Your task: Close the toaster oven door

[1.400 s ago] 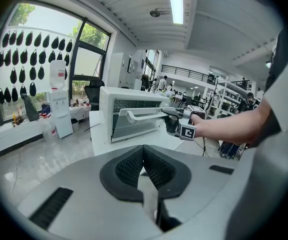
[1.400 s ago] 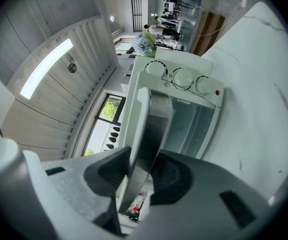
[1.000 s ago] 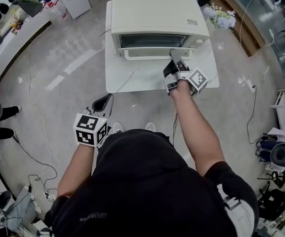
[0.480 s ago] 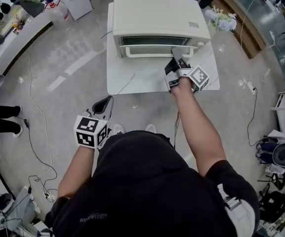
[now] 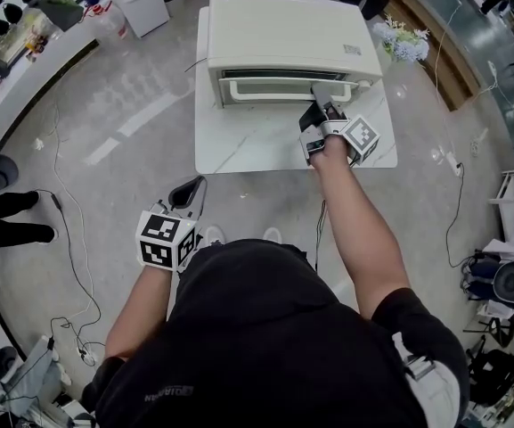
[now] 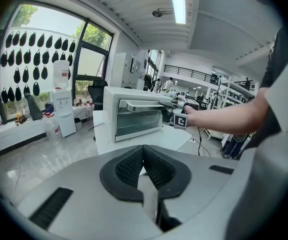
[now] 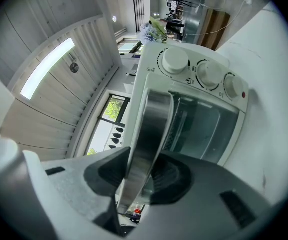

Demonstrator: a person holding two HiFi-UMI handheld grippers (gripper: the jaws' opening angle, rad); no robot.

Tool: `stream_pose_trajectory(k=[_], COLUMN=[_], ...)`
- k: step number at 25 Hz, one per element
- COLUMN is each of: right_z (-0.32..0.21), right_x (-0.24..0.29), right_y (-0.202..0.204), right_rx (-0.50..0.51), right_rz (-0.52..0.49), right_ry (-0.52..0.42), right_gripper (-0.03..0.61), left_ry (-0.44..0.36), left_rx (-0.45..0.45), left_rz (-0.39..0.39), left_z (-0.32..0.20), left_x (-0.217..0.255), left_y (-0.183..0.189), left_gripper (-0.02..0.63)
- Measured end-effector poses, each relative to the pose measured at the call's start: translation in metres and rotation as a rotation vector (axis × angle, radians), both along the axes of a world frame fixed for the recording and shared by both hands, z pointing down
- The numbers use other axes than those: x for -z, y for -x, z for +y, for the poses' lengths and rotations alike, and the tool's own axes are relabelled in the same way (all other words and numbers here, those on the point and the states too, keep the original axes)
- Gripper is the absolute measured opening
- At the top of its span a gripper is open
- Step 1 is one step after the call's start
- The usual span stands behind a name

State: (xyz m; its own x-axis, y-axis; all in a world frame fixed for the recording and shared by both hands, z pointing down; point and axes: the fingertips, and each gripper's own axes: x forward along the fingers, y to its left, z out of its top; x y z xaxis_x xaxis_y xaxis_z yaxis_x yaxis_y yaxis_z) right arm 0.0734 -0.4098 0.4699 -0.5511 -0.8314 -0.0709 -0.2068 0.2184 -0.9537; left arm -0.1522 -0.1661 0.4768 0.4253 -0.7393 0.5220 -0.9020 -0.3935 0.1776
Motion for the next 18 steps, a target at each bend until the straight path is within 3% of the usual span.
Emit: stream_pose_trajectory(k=[18], right_z=[-0.020], right_x=[0.008], right_y=[0.004], right_rx=[-0.007], right_rz=[-0.003], right_ry=[-0.005], right_gripper=[0.124], left_ry=[-0.001], left_rx=[0.002], left_rz=[-0.002], left_z=[-0.005], left_x=[0.000], left_y=[0.004], left_gripper=[0.002])
